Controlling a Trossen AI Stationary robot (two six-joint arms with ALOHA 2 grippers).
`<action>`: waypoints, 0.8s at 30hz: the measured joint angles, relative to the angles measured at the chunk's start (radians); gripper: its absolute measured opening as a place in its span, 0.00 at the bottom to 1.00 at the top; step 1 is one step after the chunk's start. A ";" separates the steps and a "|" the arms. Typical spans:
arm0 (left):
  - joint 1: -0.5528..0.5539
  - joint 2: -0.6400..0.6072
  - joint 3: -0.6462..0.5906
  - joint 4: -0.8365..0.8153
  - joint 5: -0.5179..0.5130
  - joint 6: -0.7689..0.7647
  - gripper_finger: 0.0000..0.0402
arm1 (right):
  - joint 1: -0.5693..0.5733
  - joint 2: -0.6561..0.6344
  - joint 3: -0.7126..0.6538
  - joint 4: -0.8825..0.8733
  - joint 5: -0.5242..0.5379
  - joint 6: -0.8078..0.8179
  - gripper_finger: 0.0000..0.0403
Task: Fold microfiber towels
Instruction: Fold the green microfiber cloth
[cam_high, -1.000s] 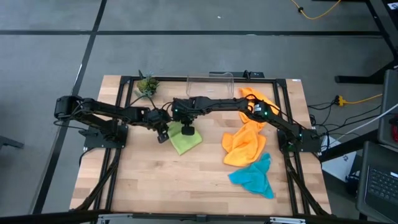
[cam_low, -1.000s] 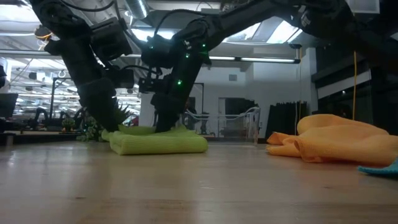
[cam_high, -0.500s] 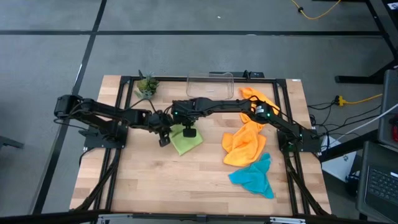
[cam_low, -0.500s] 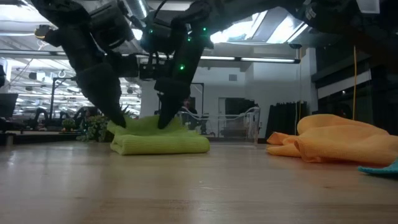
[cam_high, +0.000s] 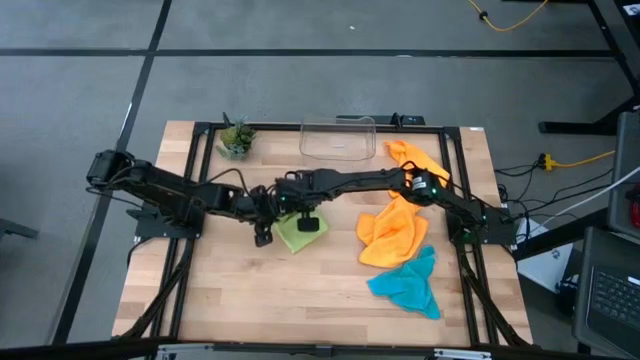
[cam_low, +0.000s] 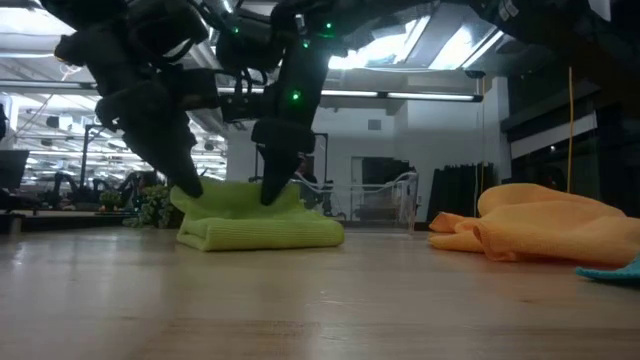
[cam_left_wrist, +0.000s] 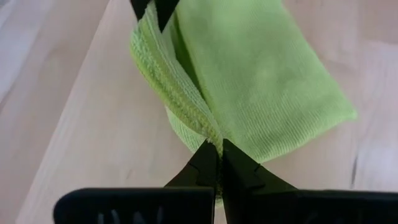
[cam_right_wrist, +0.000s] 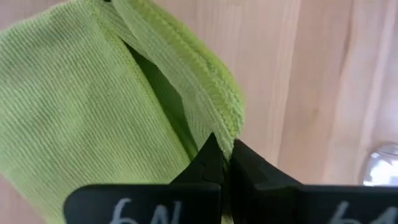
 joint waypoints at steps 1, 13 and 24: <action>-0.009 0.000 0.000 0.006 -0.009 0.000 0.00 | 0.006 -0.001 0.000 -0.006 0.019 0.001 0.01; -0.100 0.000 0.000 0.101 -0.049 0.030 0.00 | 0.083 0.000 0.000 -0.075 0.146 0.024 0.01; -0.170 0.087 0.003 0.154 -0.034 0.023 0.00 | 0.157 0.003 -0.004 -0.137 0.203 0.080 0.02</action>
